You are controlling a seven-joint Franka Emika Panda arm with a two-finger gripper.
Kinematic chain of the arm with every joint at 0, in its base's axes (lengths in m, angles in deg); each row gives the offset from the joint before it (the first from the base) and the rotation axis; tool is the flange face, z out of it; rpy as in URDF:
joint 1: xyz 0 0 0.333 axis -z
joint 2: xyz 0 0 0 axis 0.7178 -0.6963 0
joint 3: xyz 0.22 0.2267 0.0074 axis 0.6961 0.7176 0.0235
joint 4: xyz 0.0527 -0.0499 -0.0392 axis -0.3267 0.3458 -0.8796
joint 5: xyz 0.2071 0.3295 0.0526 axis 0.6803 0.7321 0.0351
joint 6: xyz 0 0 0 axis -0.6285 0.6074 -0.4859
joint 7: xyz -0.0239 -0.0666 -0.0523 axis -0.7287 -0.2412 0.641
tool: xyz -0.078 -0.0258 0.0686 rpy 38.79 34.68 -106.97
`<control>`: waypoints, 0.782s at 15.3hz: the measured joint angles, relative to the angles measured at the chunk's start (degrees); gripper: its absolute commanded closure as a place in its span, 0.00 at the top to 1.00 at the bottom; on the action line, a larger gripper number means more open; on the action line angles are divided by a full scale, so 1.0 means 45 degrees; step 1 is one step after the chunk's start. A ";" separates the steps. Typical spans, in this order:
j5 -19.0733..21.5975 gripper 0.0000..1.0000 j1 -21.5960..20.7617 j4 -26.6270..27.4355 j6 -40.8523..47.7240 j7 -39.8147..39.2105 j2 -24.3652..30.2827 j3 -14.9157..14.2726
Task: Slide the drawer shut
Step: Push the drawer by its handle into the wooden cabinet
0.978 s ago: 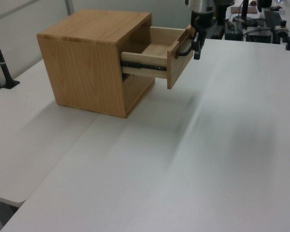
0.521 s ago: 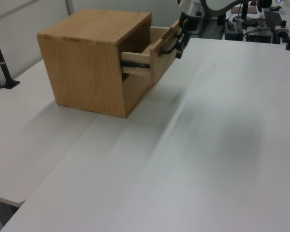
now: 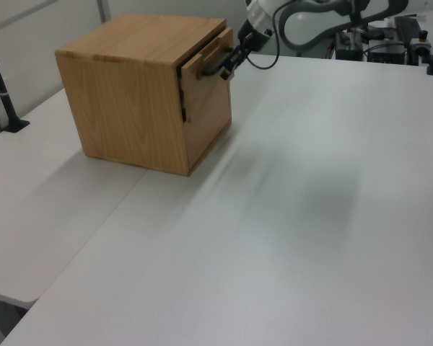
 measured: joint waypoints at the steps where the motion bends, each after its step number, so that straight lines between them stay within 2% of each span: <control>1: 0.0000 0.00 -0.0013 -0.0007 -0.0681 0.0052 -0.0144 0.0014; 3: 0.0000 0.00 -0.0045 0.0015 -0.1361 0.0159 -0.0280 0.0018; 12: 0.0000 0.00 -0.0049 0.0153 -0.1181 0.0192 -0.0131 0.0018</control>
